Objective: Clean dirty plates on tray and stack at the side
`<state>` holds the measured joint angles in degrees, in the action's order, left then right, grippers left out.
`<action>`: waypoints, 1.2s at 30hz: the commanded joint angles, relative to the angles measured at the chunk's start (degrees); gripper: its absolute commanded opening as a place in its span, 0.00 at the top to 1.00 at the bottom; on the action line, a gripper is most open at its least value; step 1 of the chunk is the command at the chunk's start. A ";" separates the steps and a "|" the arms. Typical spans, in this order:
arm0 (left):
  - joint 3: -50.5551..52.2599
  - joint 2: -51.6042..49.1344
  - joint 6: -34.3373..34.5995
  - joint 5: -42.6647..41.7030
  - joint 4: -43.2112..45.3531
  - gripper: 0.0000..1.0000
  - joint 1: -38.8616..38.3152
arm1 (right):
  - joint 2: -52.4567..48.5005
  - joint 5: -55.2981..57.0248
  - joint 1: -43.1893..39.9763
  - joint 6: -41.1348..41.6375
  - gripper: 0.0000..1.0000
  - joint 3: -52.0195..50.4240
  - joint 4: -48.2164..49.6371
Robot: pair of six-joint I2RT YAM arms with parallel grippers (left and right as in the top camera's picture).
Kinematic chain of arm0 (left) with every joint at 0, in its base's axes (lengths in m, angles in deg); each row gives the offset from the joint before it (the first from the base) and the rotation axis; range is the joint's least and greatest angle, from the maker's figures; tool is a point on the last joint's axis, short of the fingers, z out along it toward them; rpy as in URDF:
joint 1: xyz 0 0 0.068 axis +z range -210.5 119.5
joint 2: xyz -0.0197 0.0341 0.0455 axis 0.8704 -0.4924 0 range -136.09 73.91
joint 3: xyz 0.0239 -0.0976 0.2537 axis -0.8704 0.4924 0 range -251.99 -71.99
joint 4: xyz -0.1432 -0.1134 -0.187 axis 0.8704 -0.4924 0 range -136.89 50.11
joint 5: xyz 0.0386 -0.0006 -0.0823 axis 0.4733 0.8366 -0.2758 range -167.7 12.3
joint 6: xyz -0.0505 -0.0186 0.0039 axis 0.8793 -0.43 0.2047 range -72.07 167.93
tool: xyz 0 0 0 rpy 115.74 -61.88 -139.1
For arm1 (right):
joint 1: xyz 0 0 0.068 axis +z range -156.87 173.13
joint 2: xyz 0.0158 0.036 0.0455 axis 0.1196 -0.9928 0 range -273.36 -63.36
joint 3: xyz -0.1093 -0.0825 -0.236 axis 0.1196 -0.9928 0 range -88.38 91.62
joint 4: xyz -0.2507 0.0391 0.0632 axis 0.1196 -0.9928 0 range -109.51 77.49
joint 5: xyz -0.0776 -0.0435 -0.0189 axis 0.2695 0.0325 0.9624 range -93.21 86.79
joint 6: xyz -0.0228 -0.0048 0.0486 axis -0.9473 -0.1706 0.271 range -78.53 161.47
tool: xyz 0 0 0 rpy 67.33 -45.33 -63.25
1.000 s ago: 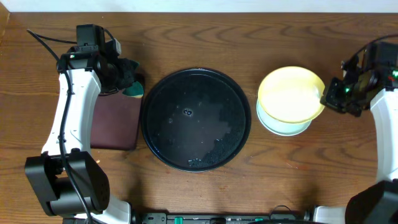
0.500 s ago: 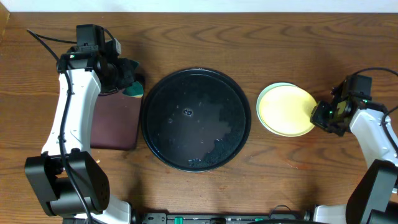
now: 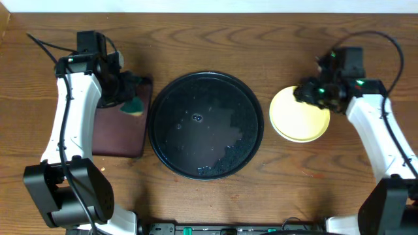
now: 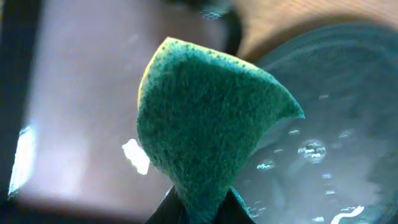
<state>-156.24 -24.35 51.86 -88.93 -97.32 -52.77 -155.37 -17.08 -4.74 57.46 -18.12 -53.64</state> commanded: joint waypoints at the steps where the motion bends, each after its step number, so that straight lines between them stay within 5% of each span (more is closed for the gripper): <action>1: 1.01 -0.22 -1.79 7.15 -0.52 0.92 1.36 | 0.26 -0.98 6.03 0.00 0.43 1.75 1.99; 12: 14.36 -0.35 -1.11 8.94 14.62 0.92 2.60 | -0.96 2.05 15.30 1.11 0.44 1.70 2.97; 17: 20.57 -0.44 0.87 8.94 23.08 0.83 2.60 | -0.96 2.05 15.91 1.11 0.44 1.70 2.99; 23: 21.77 -0.44 0.87 8.90 24.63 0.47 2.60 | -0.96 2.05 15.91 1.11 0.43 1.70 2.97; 29: 16.50 1.57 0.85 4.09 23.85 0.42 2.60 | -0.87 2.01 15.74 0.20 0.40 1.92 2.97; 32: 12.50 4.85 0.87 0.00 23.08 0.41 2.60 | -0.44 2.03 14.99 0.17 0.32 3.41 1.36; 34: 11.08 7.67 1.09 -3.26 23.61 0.28 2.60 | 0.37 2.08 13.99 -0.57 0.24 5.27 -0.42; 36: 10.95 10.64 1.38 -7.17 25.07 0.26 2.54 | 1.62 2.10 12.52 -1.88 0.10 7.65 -2.38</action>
<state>-142.64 -19.47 52.71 -88.53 -73.17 -50.41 -155.89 -15.16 10.02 57.35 -14.95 -54.86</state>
